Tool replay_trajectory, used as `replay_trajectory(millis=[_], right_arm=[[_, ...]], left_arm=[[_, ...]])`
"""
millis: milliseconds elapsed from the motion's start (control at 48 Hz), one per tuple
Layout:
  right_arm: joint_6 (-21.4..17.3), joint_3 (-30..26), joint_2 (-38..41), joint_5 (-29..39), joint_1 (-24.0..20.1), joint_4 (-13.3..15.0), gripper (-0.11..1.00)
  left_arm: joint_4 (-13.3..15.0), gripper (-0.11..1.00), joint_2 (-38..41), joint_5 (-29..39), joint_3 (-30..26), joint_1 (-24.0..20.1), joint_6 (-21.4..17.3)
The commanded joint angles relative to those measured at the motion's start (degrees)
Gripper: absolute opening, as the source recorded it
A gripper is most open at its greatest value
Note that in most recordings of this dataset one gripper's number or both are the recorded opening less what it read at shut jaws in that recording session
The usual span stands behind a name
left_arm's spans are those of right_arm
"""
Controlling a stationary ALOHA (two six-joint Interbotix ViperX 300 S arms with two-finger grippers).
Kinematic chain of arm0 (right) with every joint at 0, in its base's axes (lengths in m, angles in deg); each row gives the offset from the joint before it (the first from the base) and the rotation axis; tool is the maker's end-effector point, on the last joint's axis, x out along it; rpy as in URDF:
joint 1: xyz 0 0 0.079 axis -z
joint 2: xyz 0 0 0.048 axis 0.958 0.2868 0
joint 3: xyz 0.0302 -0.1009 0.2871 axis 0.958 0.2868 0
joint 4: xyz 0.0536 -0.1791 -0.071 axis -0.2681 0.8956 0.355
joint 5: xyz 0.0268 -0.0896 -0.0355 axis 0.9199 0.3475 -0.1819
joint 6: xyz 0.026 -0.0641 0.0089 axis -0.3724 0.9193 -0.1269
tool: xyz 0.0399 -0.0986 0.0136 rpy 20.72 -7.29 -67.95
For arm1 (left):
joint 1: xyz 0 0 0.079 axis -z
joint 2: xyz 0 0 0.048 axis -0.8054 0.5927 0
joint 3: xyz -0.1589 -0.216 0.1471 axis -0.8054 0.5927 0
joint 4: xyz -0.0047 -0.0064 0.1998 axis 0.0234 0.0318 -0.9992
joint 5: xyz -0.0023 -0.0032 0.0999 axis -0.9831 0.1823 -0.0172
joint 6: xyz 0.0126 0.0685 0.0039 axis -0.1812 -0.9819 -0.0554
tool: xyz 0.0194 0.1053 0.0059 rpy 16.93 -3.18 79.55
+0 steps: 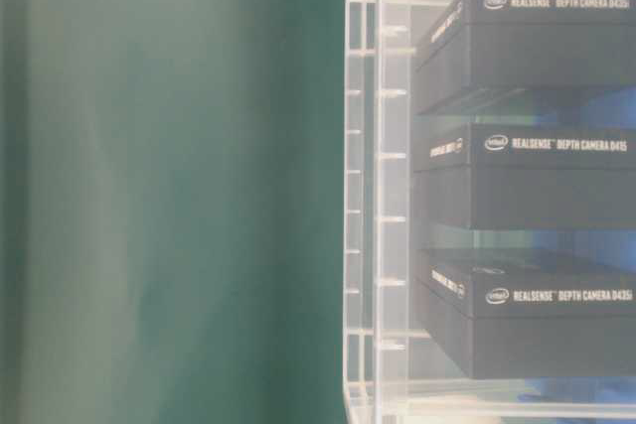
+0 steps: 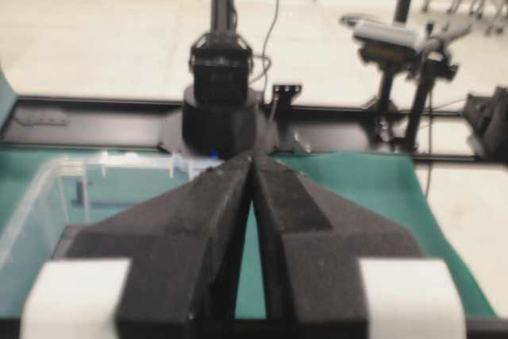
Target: Take the box out of the case with the right arm.
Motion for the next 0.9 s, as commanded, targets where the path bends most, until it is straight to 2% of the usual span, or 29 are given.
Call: replay_trajectory(millis=[0, 104, 208, 375, 479, 688, 875], right_arm=[[-0.7, -6.86, 1.49, 5.36, 0.18, -0.09, 0.03], [-0.97, -12.04, 3.25, 11.43, 0.18, -0.18, 0.03], [-1.05, -15.47, 4.66, 15.91, 0.18, -0.18, 0.03], [-1.05, -16.17, 5.54, 19.95, 0.18, -0.18, 0.03], [-1.14, -16.52, 5.63, 24.61, 0.18, -0.18, 0.03], [-1.14, -20.57, 7.47, 40.61, 0.18, 0.0, 0.03], [-1.14, -24.35, 11.25, 59.15, 0.18, 0.09, 0.03]], left_arm=[[-0.26, 0.02, 0.88, 6.77, -6.94, 0.44, 0.09], [-0.35, 0.02, 2.02, 13.71, -12.48, 0.44, 0.0], [-0.44, 0.02, 3.34, 17.58, -15.73, 0.53, 0.0], [-0.35, 0.02, 4.57, 21.36, -16.88, 0.53, 0.18], [-0.35, 0.02, 4.92, 26.28, -17.58, 0.53, 0.09], [-0.18, 0.02, 6.33, 46.41, -21.53, 2.02, 0.88], [-0.18, 0.02, 8.88, 64.86, -25.84, 2.72, 5.19]])
